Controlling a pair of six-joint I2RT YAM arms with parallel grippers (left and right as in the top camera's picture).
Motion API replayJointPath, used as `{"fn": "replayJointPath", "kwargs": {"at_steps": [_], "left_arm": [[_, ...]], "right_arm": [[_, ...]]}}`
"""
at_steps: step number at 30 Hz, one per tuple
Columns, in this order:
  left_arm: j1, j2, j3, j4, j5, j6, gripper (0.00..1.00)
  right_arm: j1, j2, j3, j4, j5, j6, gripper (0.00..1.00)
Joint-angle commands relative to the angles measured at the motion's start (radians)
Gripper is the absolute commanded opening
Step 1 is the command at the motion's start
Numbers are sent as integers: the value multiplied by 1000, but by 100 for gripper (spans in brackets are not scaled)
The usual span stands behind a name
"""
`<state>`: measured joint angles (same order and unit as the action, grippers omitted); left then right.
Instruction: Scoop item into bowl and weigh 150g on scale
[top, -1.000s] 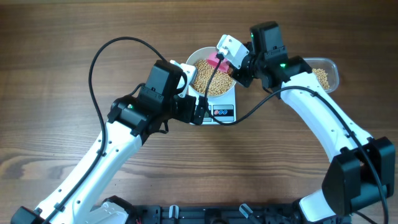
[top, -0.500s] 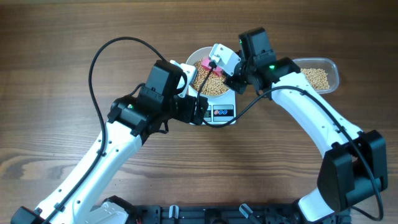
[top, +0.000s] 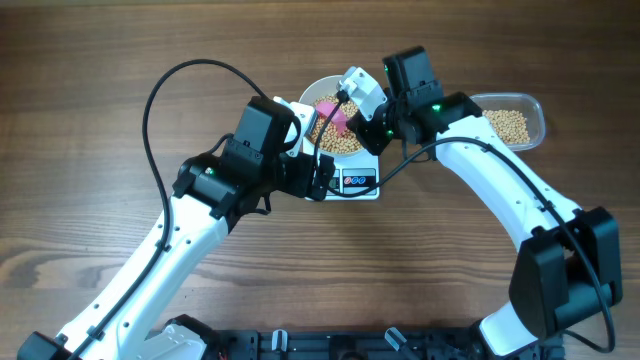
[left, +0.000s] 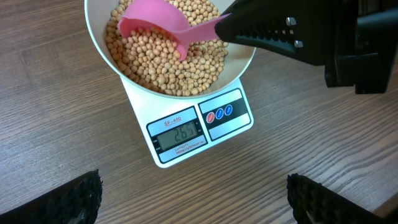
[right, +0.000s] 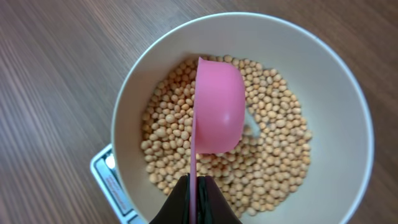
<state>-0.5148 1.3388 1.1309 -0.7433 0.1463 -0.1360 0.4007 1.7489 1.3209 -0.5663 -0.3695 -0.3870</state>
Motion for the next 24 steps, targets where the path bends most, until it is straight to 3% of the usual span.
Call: {"fn": "replayJointPath", "kwargs": {"at_steps": [1,8,16,24], "left_arm": [[7,-3,15,2,-6,-6,100],[7,-3,15,2,-6,-6,100],[7,-3,15,2,-6,-6,100],[7,-3,15,2,-6,-6,100]], "right_arm": [[3,14,6,-2,-58,84,4],[-29,14,6,11,-60,304,4],[-101,14,6,60,-335,510,4],[-181,14,6,111,-352,680,4]]}}
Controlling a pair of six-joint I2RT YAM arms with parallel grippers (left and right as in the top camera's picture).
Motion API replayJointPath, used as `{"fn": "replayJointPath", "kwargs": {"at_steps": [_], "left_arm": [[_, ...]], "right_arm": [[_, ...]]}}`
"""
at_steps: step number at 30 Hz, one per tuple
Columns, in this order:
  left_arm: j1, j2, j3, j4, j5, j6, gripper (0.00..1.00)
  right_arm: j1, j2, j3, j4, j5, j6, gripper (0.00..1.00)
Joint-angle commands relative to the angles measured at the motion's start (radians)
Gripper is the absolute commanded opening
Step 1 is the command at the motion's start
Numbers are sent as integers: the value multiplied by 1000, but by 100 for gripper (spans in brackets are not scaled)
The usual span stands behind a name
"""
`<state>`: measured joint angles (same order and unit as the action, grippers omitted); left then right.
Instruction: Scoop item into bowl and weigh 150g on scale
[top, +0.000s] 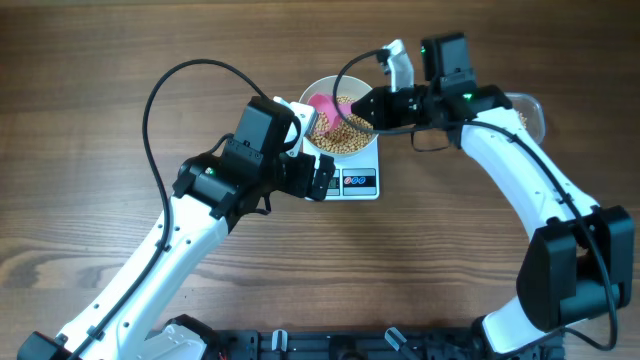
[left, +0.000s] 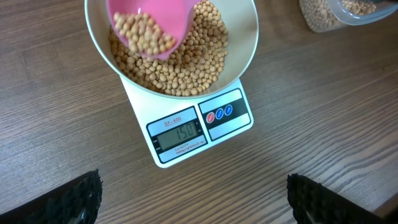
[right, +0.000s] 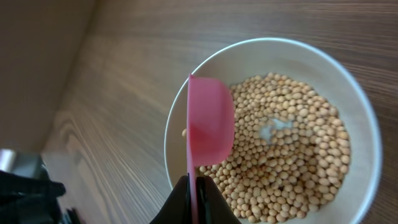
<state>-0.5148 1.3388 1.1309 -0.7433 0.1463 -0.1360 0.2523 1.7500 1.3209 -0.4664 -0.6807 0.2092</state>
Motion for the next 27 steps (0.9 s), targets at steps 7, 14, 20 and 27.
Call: {"fn": "replayJointPath", "kwargs": {"at_steps": [7,14,20,27], "left_arm": [[7,-3,15,2,-6,-6,100],[7,-3,15,2,-6,-6,100],[7,-3,15,2,-6,-6,100],[7,-3,15,2,-6,-6,100]], "right_arm": [[-97,13,6,42,-110,162,4],[-193,4,6,97,-241,233,4],[-298,4,6,242,-478,428,4],[-442,4,6,410,-533,555,4]]}}
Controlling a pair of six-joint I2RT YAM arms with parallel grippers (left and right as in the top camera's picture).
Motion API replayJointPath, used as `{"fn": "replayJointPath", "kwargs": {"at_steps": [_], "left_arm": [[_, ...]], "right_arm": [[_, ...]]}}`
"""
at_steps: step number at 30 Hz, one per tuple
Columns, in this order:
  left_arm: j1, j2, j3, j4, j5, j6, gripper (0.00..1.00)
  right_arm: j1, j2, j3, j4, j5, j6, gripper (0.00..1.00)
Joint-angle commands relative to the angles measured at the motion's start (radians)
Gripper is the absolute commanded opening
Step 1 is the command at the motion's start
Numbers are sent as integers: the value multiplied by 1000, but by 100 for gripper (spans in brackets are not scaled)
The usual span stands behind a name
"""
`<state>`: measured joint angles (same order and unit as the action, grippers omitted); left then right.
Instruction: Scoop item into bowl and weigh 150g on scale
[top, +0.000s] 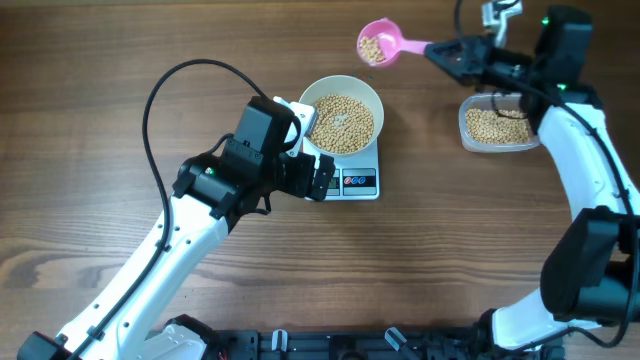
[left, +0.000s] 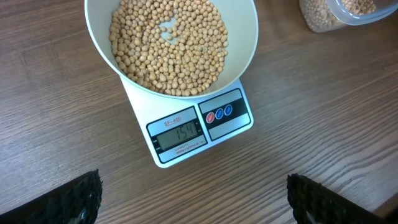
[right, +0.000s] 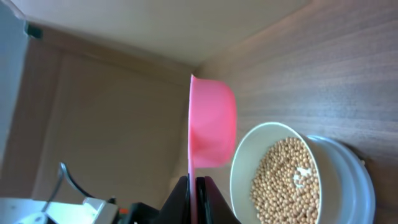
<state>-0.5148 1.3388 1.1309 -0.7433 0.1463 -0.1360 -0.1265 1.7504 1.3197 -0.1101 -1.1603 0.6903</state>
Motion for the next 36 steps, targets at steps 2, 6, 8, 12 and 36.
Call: {"fn": "replayJointPath", "kwargs": {"at_steps": [2,6,8,12,36], "left_arm": [[7,-3,15,2,-6,-6,100],[7,-3,15,2,-6,-6,100],[7,-3,15,2,-6,-6,100],[7,-3,15,2,-6,-6,100],[7,-3,15,2,-6,-6,100]], "right_arm": [[-111,3,8,127,-53,136,4],[-166,3,8,181,-27,184,4],[-175,4,8,182,-15,184,4],[-176,4,8,215,-11,186,4],[-281,4,8,329,277,612,4]]}}
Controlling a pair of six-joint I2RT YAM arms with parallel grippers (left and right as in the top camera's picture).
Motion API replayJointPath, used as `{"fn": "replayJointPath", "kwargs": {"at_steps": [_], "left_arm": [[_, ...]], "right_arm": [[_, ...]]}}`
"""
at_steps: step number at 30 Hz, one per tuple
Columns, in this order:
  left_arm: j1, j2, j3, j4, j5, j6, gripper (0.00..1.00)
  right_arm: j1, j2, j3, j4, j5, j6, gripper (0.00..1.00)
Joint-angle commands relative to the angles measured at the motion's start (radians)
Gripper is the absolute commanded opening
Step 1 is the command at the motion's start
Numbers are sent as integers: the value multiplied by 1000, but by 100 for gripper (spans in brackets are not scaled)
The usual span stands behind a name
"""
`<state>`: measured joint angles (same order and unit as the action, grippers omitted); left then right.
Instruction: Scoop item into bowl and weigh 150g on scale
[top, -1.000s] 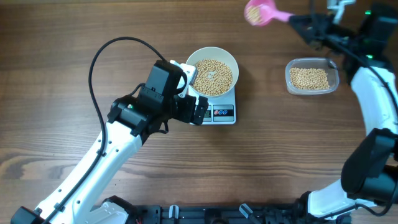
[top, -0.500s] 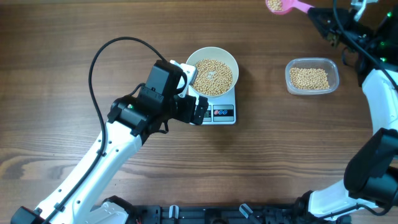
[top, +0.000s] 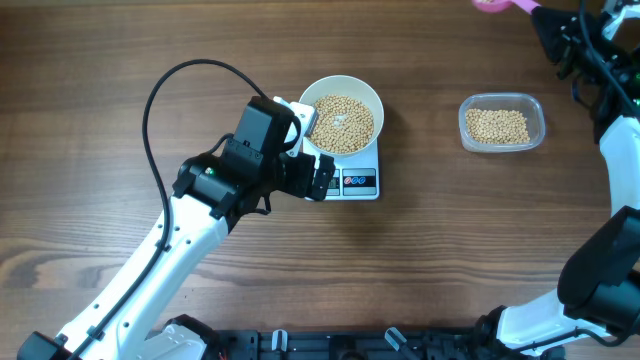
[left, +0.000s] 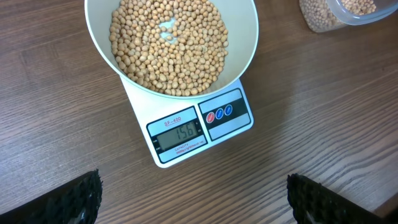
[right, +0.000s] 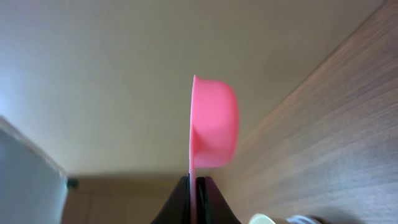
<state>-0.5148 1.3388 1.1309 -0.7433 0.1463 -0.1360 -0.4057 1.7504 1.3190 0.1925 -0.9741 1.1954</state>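
Note:
A white bowl (top: 342, 112) full of soybeans sits on a small white scale (top: 356, 182) at the table's middle; in the left wrist view the scale's display (left: 181, 132) reads about 156 under the bowl (left: 242, 56). My left gripper (left: 193, 198) hovers open over bare wood just in front of the scale. The pink scoop (right: 213, 124) is held by its handle in my right gripper (right: 194, 182), which is shut on it. That gripper (top: 552, 24) is at the far right top edge, where only a sliver of the scoop (top: 492, 4) shows.
A clear plastic tub (top: 501, 124) of soybeans stands to the right of the scale, also at the left wrist view's top right corner (left: 336, 14). A black cable (top: 160, 90) loops over the table's left. The right wrist view faces a beige wall.
My right gripper has moved further right and up with the scoop, from behind the tub to the frame's top right edge. The scale's reading went from about 154 to about 156.
First the scoop lay in the bowl's beans with a high reading on the scale. Then it was lifted with beans in it over the bowl. After that it was held behind the tub, still loaded, and now it is at the frame's edge. My left arm stayed put.

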Motion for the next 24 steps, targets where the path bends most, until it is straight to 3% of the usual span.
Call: {"fn": "replayJointPath", "kwargs": {"at_steps": [1,10,16,19,24], "left_arm": [[7,-3,15,2,-6,-6,100],[7,-3,15,2,-6,-6,100],[7,-3,15,2,-6,-6,100],[7,-3,15,2,-6,-6,100],[7,-3,15,2,-6,-6,100]], "right_arm": [[-2,4,8,40,92,137,4],[-2,4,8,57,102,96,5],[-26,-30,8,11,100,-65,5],[-56,-69,8,-76,64,-174,5],[-132,-186,8,-411,48,-440,5]]}}
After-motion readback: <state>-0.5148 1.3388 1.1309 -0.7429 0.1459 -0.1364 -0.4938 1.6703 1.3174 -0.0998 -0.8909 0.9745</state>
